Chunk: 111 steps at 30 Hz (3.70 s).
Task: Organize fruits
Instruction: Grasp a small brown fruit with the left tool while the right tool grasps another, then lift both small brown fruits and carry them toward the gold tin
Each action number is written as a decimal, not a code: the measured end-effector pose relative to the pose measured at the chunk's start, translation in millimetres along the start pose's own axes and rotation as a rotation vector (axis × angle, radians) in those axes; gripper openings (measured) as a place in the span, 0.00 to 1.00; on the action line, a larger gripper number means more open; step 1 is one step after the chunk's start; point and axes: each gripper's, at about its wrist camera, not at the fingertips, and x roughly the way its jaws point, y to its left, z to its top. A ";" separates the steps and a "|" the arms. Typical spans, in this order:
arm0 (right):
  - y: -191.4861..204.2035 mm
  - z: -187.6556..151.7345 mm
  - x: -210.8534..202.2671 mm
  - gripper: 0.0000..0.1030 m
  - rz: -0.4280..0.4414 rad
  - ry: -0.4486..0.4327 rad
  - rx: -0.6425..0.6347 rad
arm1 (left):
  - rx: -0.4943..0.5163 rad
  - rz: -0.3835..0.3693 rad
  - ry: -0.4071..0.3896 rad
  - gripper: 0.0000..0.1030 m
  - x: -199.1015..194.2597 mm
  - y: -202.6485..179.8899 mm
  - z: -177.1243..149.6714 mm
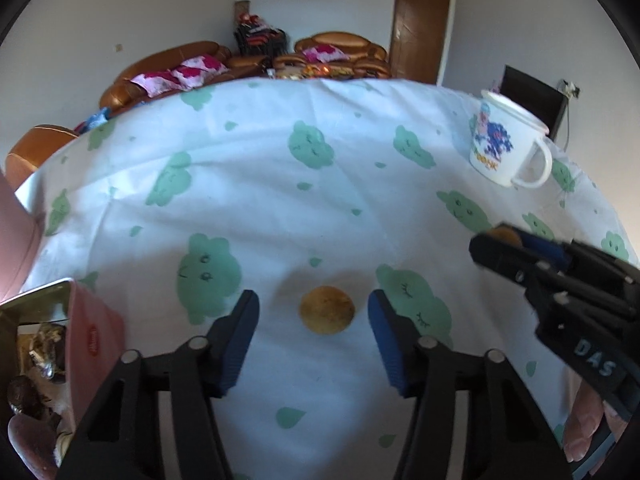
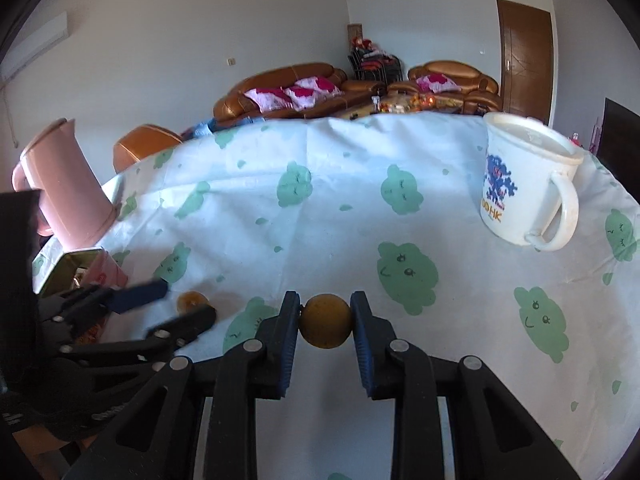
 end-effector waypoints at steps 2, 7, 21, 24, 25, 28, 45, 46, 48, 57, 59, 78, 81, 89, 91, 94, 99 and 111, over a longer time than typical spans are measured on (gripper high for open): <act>0.2 0.6 -5.9 0.27 0.012 -0.035 0.000 | 0.014 -0.012 0.014 0.39 3.1 -3.3 0.6; 1.6 1.2 -8.6 0.27 0.022 -0.050 -0.004 | -0.012 -0.054 0.024 0.28 4.9 1.4 0.8; 8.6 -1.9 -35.4 0.27 0.029 -0.203 -0.037 | -0.011 -0.079 -0.093 0.28 -18.5 2.6 -0.5; 9.2 -3.5 -39.3 0.27 0.024 -0.226 -0.039 | -0.017 -0.077 -0.135 0.28 -26.5 4.3 -1.6; 9.2 -4.2 -40.6 0.27 0.025 -0.230 -0.040 | -0.018 -0.075 -0.146 0.28 -28.2 4.5 -1.7; 8.2 -4.5 -43.2 0.27 0.026 -0.245 -0.038 | -0.019 -0.065 -0.183 0.28 -35.0 4.9 -2.9; 10.1 -9.0 -53.9 0.27 0.028 -0.297 -0.054 | 0.008 -0.037 -0.312 0.28 -59.6 0.5 -10.4; 10.6 -9.4 -54.5 0.27 0.028 -0.300 -0.055 | 0.008 -0.036 -0.317 0.28 -60.7 0.7 -11.1; 12.1 -10.0 -55.8 0.27 0.027 -0.307 -0.063 | 0.012 -0.037 -0.327 0.28 -62.9 0.0 -12.3; 17.4 -12.7 -60.7 0.27 0.020 -0.331 -0.095 | 0.033 -0.022 -0.367 0.28 -70.5 -4.4 -16.5; 17.5 -12.6 -61.4 0.27 0.018 -0.336 -0.097 | 0.033 -0.022 -0.372 0.28 -71.5 -4.5 -17.4; 29.1 -19.4 -75.1 0.27 -0.014 -0.410 -0.161 | 0.038 -0.003 -0.433 0.28 -85.5 -6.3 -25.0; 31.4 -22.0 -80.5 0.27 -0.015 -0.435 -0.172 | 0.043 0.006 -0.447 0.28 -88.1 -7.5 -26.7; 33.7 -24.4 -85.5 0.27 -0.004 -0.454 -0.180 | 0.040 0.016 -0.467 0.28 -95.6 -6.1 -32.7; 35.1 -24.9 -85.6 0.27 -0.004 -0.453 -0.184 | 0.039 0.014 -0.470 0.28 -98.2 -5.5 -35.0; 35.9 -25.7 -86.0 0.27 -0.001 -0.451 -0.185 | 0.035 0.006 -0.471 0.28 -101.2 -4.0 -38.5; 35.1 -26.9 -89.7 0.27 0.012 -0.457 -0.174 | 0.032 -0.004 -0.483 0.28 -107.5 -2.0 -44.7; 43.7 -30.3 -91.9 0.27 0.032 -0.446 -0.175 | 0.024 -0.020 -0.481 0.28 -119.7 7.6 -57.5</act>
